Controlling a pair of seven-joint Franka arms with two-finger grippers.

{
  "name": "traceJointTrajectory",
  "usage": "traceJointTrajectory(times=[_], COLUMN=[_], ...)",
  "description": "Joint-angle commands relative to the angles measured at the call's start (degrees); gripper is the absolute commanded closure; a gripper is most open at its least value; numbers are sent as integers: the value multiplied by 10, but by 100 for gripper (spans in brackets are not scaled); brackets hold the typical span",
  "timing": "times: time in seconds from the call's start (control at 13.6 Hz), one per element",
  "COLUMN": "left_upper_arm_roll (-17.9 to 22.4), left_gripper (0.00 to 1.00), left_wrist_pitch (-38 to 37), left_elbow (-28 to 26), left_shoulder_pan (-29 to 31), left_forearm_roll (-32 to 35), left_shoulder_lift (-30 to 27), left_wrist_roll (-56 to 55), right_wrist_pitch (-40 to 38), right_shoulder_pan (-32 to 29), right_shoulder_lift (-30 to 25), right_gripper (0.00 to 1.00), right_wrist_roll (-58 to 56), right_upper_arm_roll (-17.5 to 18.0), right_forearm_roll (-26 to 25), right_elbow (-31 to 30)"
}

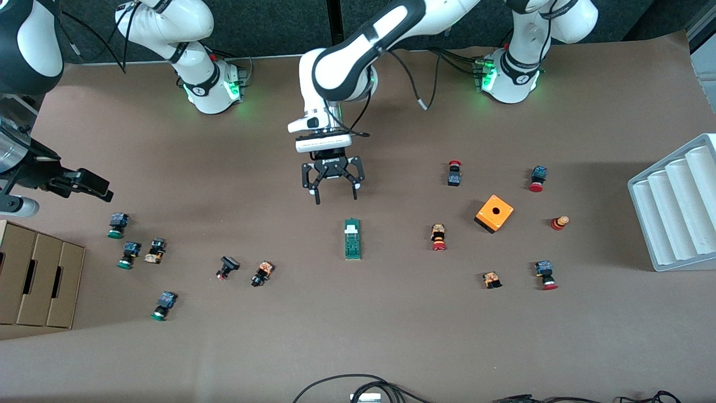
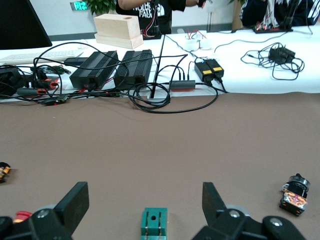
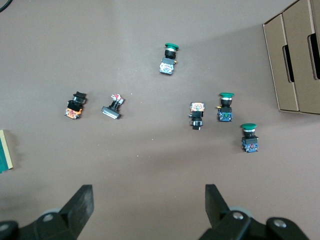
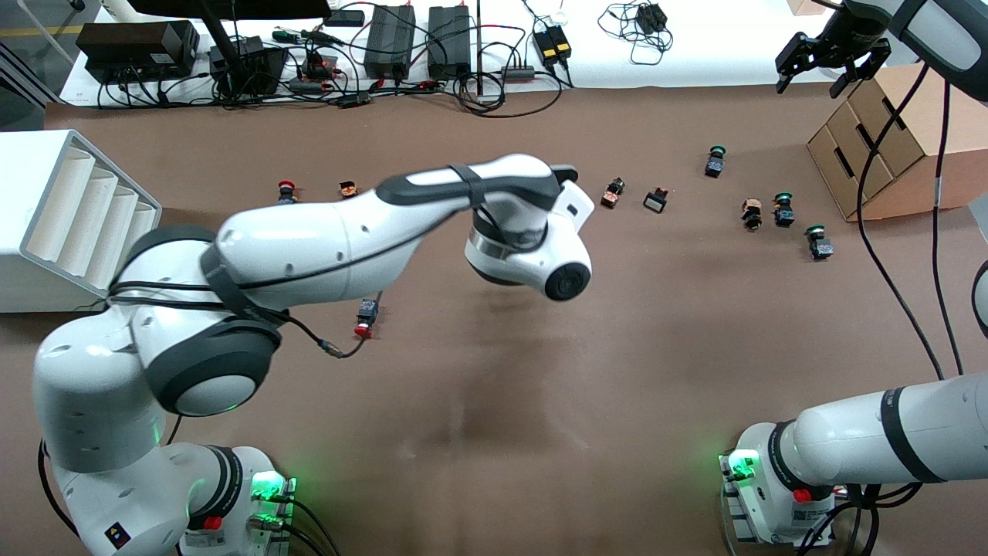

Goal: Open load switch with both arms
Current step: 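Open the left gripper and lift it off the green switch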

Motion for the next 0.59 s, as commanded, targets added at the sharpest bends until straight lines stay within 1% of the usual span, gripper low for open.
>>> traceJointTrajectory(times=[0.0,0.29,0.52], left_upper_arm_roll=[-7,-22,-42], left_gripper=[0,0,0], left_wrist_pitch=[9,9,11], left_elbow=[-21,-19,-12], left_shoulder_pan=[18,68,117], left_forearm_roll=[-65,-187,-266], left_shoulder_lift=[-52,-118,-151], left_wrist_roll=[95,260,325], right_wrist_pitch=[2,-2,-5], right_shoulder_pan=[0,-2,0], right_shoulder_lift=[4,5,3], right_gripper=[1,1,1], right_wrist_roll=[-2,-1,1], right_upper_arm_roll=[2,1,2], right_forearm_roll=[-13,-17,-15], right_elbow=[9,9,8])
